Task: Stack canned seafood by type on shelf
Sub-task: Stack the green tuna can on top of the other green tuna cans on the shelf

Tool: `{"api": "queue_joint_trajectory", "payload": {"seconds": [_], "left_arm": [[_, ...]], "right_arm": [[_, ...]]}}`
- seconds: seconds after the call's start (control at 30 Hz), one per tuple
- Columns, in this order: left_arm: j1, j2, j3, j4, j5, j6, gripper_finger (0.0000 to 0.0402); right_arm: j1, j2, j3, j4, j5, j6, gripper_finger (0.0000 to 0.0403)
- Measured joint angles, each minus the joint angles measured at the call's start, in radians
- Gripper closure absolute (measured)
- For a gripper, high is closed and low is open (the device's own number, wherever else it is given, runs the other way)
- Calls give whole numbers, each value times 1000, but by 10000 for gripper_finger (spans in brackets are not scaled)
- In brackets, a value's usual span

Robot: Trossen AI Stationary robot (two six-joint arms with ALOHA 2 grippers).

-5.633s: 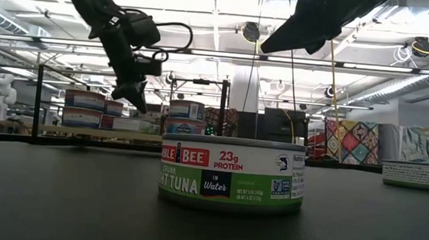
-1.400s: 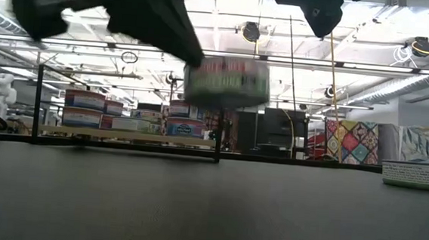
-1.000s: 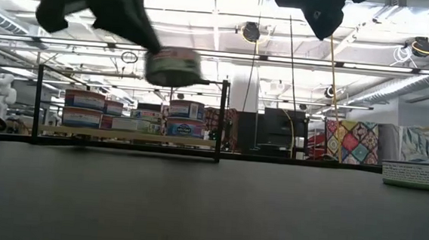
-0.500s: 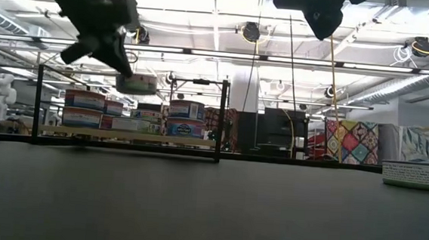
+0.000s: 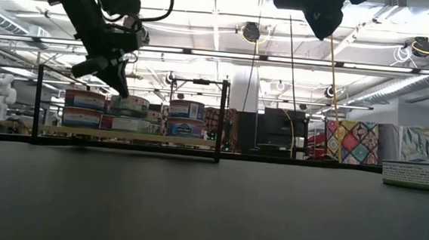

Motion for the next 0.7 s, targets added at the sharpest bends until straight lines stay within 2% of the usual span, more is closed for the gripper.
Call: {"api": "queue_joint_trajectory", "payload": {"seconds": [0.57, 0.7], "left_arm": [[25, 82, 0, 72, 22, 26, 401], [25, 81, 0, 55, -1, 27, 386]], "right_arm": [[0, 0, 0, 0, 0, 2, 403], [0, 0, 0, 0, 0, 2, 403]]}}
